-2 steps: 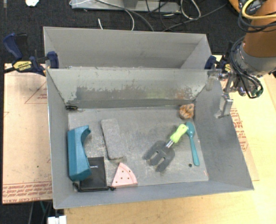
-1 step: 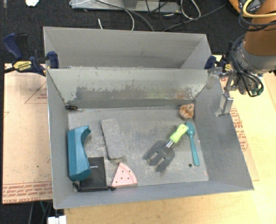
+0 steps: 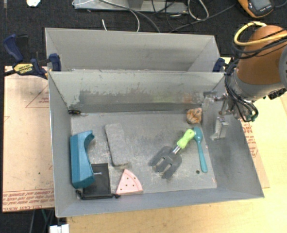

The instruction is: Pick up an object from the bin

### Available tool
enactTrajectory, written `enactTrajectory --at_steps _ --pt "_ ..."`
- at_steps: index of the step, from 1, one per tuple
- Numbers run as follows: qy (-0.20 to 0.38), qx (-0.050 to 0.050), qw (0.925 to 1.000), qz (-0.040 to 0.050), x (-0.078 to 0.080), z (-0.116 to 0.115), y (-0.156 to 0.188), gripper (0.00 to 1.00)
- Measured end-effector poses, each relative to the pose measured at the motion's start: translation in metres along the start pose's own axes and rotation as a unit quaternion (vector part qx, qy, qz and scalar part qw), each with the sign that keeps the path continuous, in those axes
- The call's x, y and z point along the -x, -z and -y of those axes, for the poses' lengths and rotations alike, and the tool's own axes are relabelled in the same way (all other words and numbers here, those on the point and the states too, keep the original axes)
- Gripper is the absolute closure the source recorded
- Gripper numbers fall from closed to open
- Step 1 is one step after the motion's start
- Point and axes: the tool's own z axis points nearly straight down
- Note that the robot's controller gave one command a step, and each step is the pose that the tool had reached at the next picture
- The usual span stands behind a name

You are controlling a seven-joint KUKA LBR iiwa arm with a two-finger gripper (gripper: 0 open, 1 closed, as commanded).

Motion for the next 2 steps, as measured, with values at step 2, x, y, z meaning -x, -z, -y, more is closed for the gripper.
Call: enactTrajectory --at_steps 2 --pt "-0.013 0.000 0.9999 0.0012 -0.035 -0.023 -0.082 0.00"
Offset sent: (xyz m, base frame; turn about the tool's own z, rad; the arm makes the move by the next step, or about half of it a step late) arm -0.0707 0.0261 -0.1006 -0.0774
